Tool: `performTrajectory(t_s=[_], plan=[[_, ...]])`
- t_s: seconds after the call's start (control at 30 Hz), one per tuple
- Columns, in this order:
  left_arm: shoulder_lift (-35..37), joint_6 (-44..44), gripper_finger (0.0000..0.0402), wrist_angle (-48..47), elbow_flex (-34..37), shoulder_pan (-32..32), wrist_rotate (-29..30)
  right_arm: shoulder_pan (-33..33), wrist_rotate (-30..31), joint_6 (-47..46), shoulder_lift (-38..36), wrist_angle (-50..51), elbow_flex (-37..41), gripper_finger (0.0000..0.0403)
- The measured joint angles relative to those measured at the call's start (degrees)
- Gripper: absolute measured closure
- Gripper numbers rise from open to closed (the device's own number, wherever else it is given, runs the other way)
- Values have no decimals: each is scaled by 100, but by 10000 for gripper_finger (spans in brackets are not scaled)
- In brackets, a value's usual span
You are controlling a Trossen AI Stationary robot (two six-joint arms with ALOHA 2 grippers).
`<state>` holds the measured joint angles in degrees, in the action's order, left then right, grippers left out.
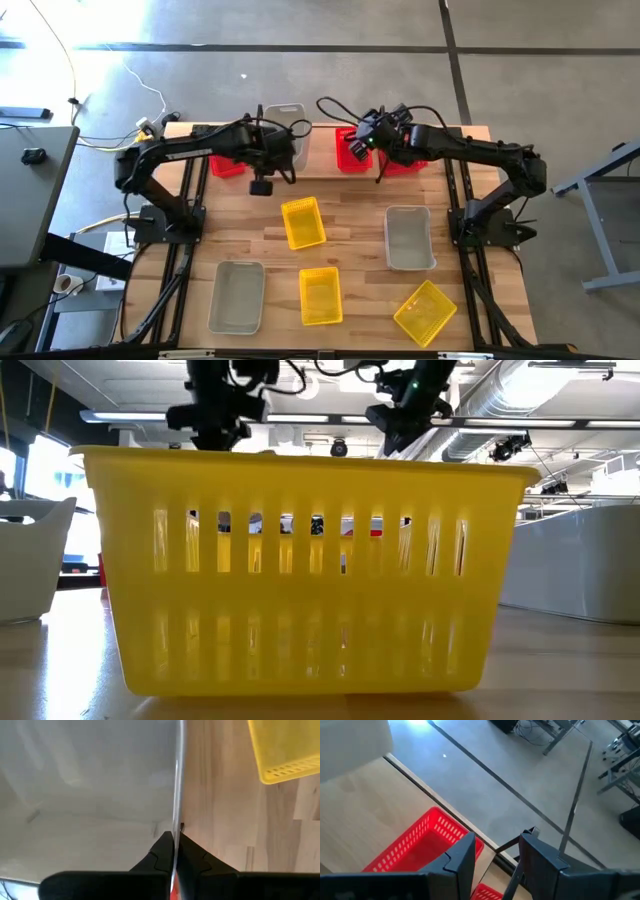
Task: Stack baskets on shelf by color
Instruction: Put the top left gray bin on the shelf
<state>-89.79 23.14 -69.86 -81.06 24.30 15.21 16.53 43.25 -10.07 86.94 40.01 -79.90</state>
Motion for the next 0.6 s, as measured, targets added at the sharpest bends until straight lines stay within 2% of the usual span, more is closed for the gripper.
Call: performTrajectory(t_s=[0.6], plan=[[-871, 69, 401, 8, 2, 361, -267, 596, -448, 11, -230, 56, -65, 265]])
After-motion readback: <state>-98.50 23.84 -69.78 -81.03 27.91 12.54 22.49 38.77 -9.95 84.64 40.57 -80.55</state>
